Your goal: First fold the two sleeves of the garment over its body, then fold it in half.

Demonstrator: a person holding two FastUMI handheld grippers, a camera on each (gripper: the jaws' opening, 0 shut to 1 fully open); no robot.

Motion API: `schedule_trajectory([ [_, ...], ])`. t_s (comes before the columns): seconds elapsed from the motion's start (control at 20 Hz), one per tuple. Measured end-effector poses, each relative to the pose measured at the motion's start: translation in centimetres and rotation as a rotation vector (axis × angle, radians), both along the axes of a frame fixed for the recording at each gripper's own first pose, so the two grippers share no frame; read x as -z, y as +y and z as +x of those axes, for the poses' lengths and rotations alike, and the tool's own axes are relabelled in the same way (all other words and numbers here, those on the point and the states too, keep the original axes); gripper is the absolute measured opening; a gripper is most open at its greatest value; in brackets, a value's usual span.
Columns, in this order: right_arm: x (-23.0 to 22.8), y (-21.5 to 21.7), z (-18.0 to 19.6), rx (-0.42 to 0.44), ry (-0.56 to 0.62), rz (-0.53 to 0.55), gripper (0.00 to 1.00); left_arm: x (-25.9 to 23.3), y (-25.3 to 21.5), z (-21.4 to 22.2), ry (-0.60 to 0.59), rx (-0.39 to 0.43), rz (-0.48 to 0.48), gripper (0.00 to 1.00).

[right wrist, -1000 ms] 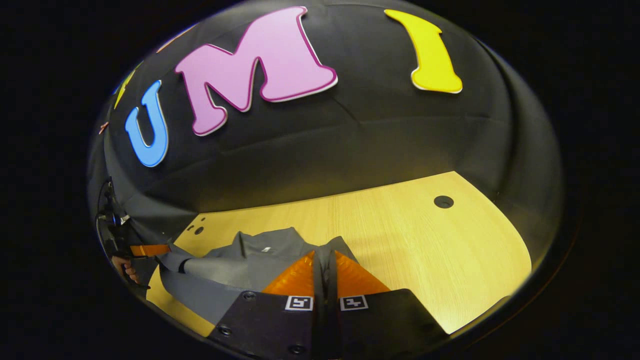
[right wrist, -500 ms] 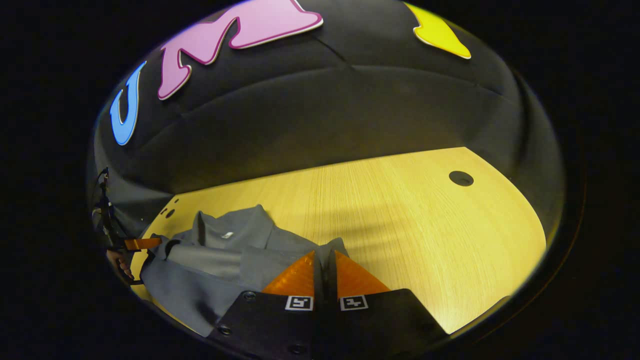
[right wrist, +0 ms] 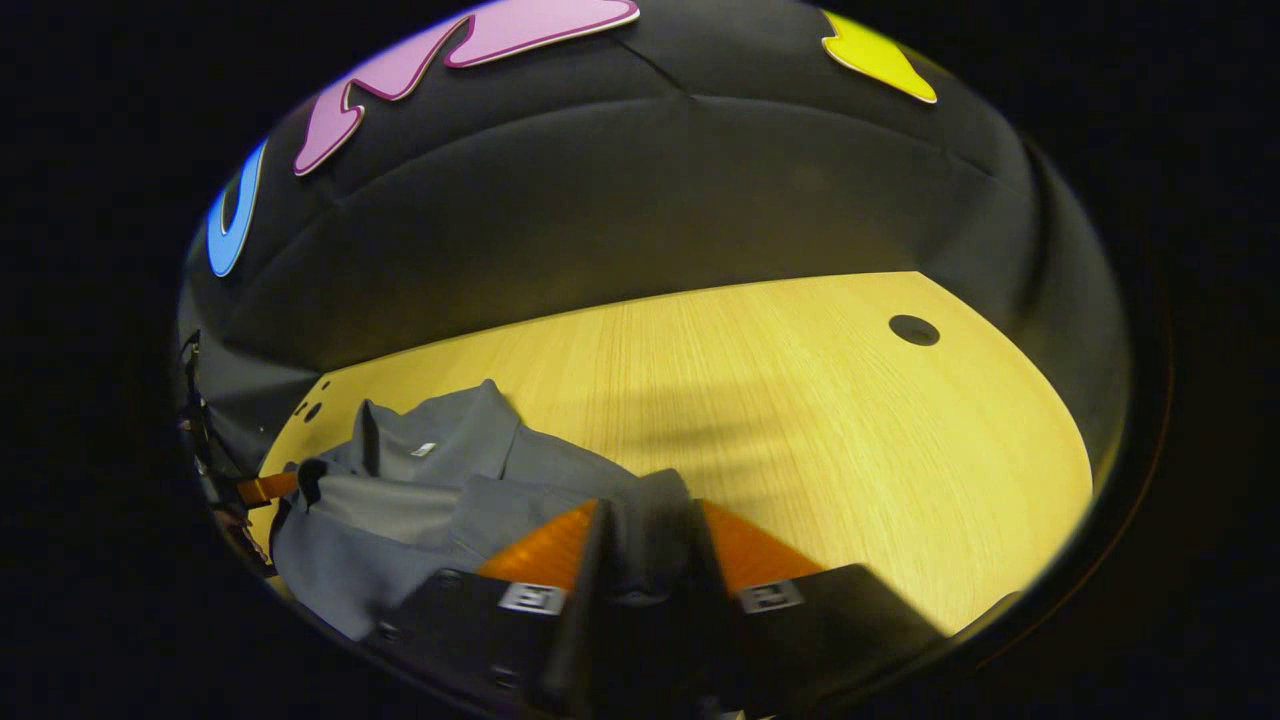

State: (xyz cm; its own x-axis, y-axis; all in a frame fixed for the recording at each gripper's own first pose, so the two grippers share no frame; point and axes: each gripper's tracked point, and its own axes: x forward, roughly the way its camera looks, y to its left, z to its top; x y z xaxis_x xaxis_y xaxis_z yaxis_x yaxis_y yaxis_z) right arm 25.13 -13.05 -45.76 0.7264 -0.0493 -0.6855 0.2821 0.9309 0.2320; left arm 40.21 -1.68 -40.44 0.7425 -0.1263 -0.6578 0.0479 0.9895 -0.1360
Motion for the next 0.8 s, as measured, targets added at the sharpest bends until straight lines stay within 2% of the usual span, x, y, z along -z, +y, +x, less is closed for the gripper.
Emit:
schedule_trajectory([
  [0.1, -0.4, 0.1, -0.5, -0.008, -0.001, 0.002, 0.81, -0.9, 0.4, -0.4, -0.016, -0.005, 0.056, 0.38],
  [0.25, -2.1, 0.0, -1.5, -0.005, -0.014, -0.014, 0.85, -2.3, 0.0, -1.2, -0.042, 0.003, 0.066, 0.71],
  [0.3, -2.6, 0.2, -1.7, -0.004, -0.019, -0.006, 0.87, -2.8, 0.1, -1.6, -0.048, 0.009, 0.068, 0.79],
  [0.5, -5.7, 0.7, -2.6, 0.006, -0.056, 0.019, 0.9, -5.3, 0.4, -2.9, -0.082, 0.008, 0.075, 0.87],
  [0.8, -12.2, 2.0, -4.6, -0.013, -0.144, 0.024, 0.91, -11.1, 0.6, -6.4, -0.154, 0.019, 0.055, 0.87],
])
